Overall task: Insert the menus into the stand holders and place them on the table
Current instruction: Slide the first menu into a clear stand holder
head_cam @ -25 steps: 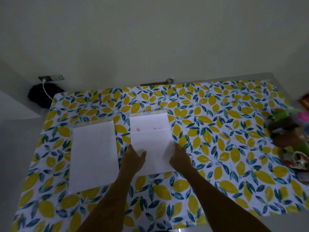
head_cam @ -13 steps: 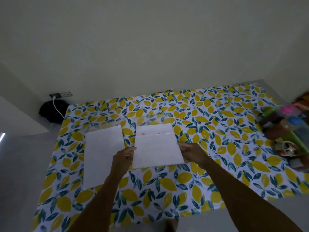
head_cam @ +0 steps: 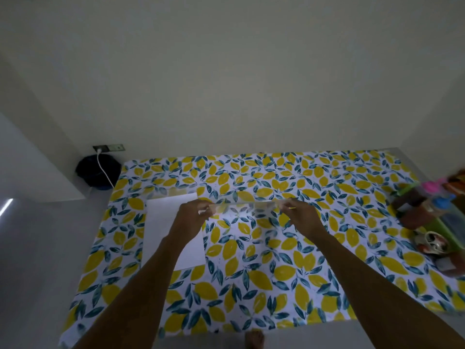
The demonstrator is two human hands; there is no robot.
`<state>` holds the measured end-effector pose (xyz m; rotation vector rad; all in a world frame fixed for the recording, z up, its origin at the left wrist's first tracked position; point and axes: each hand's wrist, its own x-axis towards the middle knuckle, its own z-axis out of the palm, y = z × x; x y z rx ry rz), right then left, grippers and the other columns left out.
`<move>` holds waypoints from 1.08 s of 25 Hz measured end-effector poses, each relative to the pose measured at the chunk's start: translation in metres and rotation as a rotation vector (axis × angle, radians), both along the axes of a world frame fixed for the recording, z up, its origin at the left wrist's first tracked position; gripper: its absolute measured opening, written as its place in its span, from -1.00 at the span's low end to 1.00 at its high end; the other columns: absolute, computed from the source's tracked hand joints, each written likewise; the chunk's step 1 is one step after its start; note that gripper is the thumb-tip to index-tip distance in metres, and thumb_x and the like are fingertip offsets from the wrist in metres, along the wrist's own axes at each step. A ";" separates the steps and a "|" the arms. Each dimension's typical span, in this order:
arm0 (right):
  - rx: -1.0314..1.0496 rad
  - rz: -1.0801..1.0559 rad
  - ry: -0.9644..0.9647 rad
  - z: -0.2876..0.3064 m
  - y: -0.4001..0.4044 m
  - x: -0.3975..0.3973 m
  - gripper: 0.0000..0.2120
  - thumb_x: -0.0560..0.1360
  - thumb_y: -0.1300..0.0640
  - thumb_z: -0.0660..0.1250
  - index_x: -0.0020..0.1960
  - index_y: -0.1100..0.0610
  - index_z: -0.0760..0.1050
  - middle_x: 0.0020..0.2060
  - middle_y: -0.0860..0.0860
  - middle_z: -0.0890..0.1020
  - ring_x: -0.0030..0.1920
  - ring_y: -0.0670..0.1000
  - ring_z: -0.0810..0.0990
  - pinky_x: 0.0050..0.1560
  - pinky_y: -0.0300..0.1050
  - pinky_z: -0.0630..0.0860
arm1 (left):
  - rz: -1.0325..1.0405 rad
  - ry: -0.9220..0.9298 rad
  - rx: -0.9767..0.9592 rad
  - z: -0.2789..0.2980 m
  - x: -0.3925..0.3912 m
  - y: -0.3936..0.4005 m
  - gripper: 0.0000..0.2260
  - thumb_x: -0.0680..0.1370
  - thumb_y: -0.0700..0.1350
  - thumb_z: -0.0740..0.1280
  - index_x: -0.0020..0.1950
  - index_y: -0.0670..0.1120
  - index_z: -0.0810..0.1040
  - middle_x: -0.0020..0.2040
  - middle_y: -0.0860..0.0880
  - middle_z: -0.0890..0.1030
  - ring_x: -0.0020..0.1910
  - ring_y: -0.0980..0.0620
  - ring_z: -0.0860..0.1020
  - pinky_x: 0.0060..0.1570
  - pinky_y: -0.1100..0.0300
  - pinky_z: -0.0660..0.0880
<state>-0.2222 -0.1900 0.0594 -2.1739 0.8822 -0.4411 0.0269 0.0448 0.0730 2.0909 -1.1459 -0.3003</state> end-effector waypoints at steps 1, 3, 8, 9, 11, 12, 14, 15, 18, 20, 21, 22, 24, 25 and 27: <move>-0.093 0.006 -0.004 0.000 -0.007 0.010 -0.75 0.58 -0.08 0.26 -0.04 0.08 0.59 -0.32 -0.01 0.63 -0.35 -0.01 0.59 -0.28 -0.06 0.54 | 0.000 -0.057 0.019 0.003 0.006 -0.009 -0.91 0.53 -0.18 0.40 -0.08 -0.16 0.71 -0.16 -0.07 0.69 -0.19 0.04 0.64 -0.17 0.31 0.51; -0.232 0.012 0.004 0.000 -0.026 0.035 -0.67 0.59 -0.12 0.14 -0.09 0.10 0.51 -0.37 -0.01 0.55 -0.40 0.02 0.51 -0.35 -0.12 0.38 | -0.056 -0.157 0.062 0.004 0.019 -0.030 -0.91 0.51 -0.22 0.38 -0.13 -0.15 0.68 -0.22 -0.09 0.67 -0.29 -0.05 0.66 -0.35 0.19 0.51; -0.204 -0.003 0.072 0.002 -0.075 0.092 -0.68 0.58 -0.10 0.14 -0.07 0.13 0.48 -0.31 0.08 0.62 -0.31 0.15 0.58 -0.29 0.01 0.47 | 0.172 -0.132 0.060 0.017 0.057 -0.084 -0.78 0.57 -0.04 0.31 -0.24 -0.10 0.49 -0.39 0.10 0.44 -0.43 0.26 0.39 -0.39 0.27 0.28; -0.196 -0.006 0.062 -0.001 -0.081 0.099 -0.67 0.57 -0.12 0.13 -0.08 0.11 0.48 -0.29 0.11 0.65 -0.30 0.16 0.60 -0.28 0.03 0.51 | 0.195 -0.121 0.084 0.014 0.063 -0.090 -0.76 0.57 -0.04 0.33 -0.26 -0.11 0.46 -0.40 0.07 0.47 -0.45 0.20 0.41 -0.40 0.27 0.28; -0.174 -0.023 0.053 -0.005 -0.089 0.110 -0.73 0.58 -0.12 0.16 -0.08 0.06 0.46 -0.26 0.12 0.69 -0.27 0.14 0.65 -0.26 0.05 0.59 | 0.220 -0.107 0.118 0.009 0.072 -0.098 -0.77 0.56 -0.01 0.33 -0.22 -0.13 0.52 -0.33 0.01 0.61 -0.37 0.06 0.54 -0.35 0.18 0.41; -0.159 -0.032 0.055 -0.007 -0.091 0.114 -0.76 0.58 -0.12 0.17 -0.08 0.03 0.45 -0.24 0.12 0.69 -0.26 0.13 0.66 -0.25 0.08 0.61 | 0.235 -0.082 0.119 0.007 0.077 -0.101 -0.78 0.56 0.01 0.32 -0.18 -0.12 0.55 -0.28 -0.01 0.65 -0.33 0.02 0.58 -0.30 0.13 0.48; -0.140 -0.054 0.059 -0.012 -0.092 0.119 -0.79 0.58 -0.12 0.17 -0.08 0.00 0.42 -0.22 0.10 0.69 -0.27 0.10 0.67 -0.27 0.12 0.62 | 0.251 -0.062 0.121 0.003 0.082 -0.105 -0.78 0.56 0.01 0.32 -0.14 -0.12 0.57 -0.26 -0.03 0.67 -0.30 -0.01 0.61 -0.24 0.08 0.53; -0.140 -0.059 0.056 -0.013 -0.092 0.119 -0.79 0.58 -0.12 0.17 -0.07 0.00 0.42 -0.20 0.09 0.70 -0.26 0.09 0.67 -0.26 0.12 0.63 | 0.255 -0.065 0.126 0.002 0.082 -0.107 -0.78 0.56 0.01 0.31 -0.14 -0.12 0.57 -0.26 -0.03 0.67 -0.30 -0.01 0.61 -0.23 0.07 0.53; -0.142 -0.056 0.045 -0.014 -0.093 0.119 -0.80 0.58 -0.11 0.18 -0.02 0.01 0.44 -0.14 0.06 0.71 -0.23 0.08 0.68 -0.22 0.10 0.64 | 0.260 -0.099 0.115 -0.001 0.084 -0.112 -0.79 0.57 0.02 0.31 -0.14 -0.10 0.57 -0.27 -0.02 0.66 -0.31 0.00 0.60 -0.24 0.10 0.51; -0.141 -0.075 0.054 -0.014 -0.092 0.123 -0.81 0.58 -0.08 0.20 0.00 0.03 0.45 -0.12 0.07 0.71 -0.22 0.09 0.68 -0.19 0.09 0.63 | 0.268 -0.081 0.098 -0.004 0.084 -0.112 -0.80 0.57 0.00 0.32 -0.14 -0.11 0.57 -0.27 0.00 0.65 -0.31 0.01 0.59 -0.25 0.12 0.50; -0.135 -0.089 0.063 -0.014 -0.091 0.126 -0.82 0.58 -0.06 0.21 0.00 0.04 0.45 -0.11 0.08 0.71 -0.21 0.10 0.68 -0.18 0.09 0.63 | 0.272 -0.068 0.095 -0.005 0.083 -0.113 -0.80 0.58 -0.02 0.31 -0.15 -0.12 0.56 -0.27 0.00 0.65 -0.32 0.01 0.58 -0.25 0.13 0.49; -0.124 -0.098 0.065 -0.014 -0.091 0.128 -0.84 0.58 -0.04 0.22 -0.01 0.04 0.45 -0.10 0.08 0.71 -0.20 0.11 0.68 -0.16 0.09 0.63 | 0.276 -0.062 0.091 -0.006 0.080 -0.113 -0.79 0.59 -0.02 0.29 -0.16 -0.11 0.55 -0.28 0.00 0.63 -0.33 0.01 0.57 -0.27 0.13 0.49; -0.115 -0.106 0.070 -0.015 -0.090 0.130 -0.86 0.58 -0.01 0.23 -0.02 0.06 0.44 -0.11 0.10 0.70 -0.19 0.13 0.67 -0.16 0.11 0.63 | 0.296 -0.020 0.092 -0.011 0.071 -0.114 -0.74 0.63 0.00 0.21 -0.21 -0.06 0.49 -0.33 -0.01 0.58 -0.35 -0.01 0.55 -0.30 0.13 0.44; -0.118 -0.108 0.082 -0.015 -0.089 0.130 -0.87 0.59 0.01 0.23 -0.02 0.07 0.44 -0.11 0.11 0.69 -0.17 0.14 0.66 -0.16 0.10 0.63 | 0.311 0.017 0.088 -0.015 0.066 -0.113 -0.72 0.64 0.01 0.18 -0.24 -0.04 0.45 -0.34 -0.01 0.56 -0.35 -0.02 0.55 -0.30 0.13 0.43; -0.129 -0.107 0.116 -0.015 -0.088 0.128 -0.83 0.60 0.02 0.22 -0.03 0.11 0.46 -0.14 0.13 0.68 -0.16 0.17 0.64 -0.20 0.02 0.58 | 0.337 0.071 0.085 -0.020 0.057 -0.112 -0.70 0.66 0.04 0.11 -0.23 -0.02 0.42 -0.31 -0.01 0.55 -0.30 -0.03 0.57 -0.27 0.09 0.48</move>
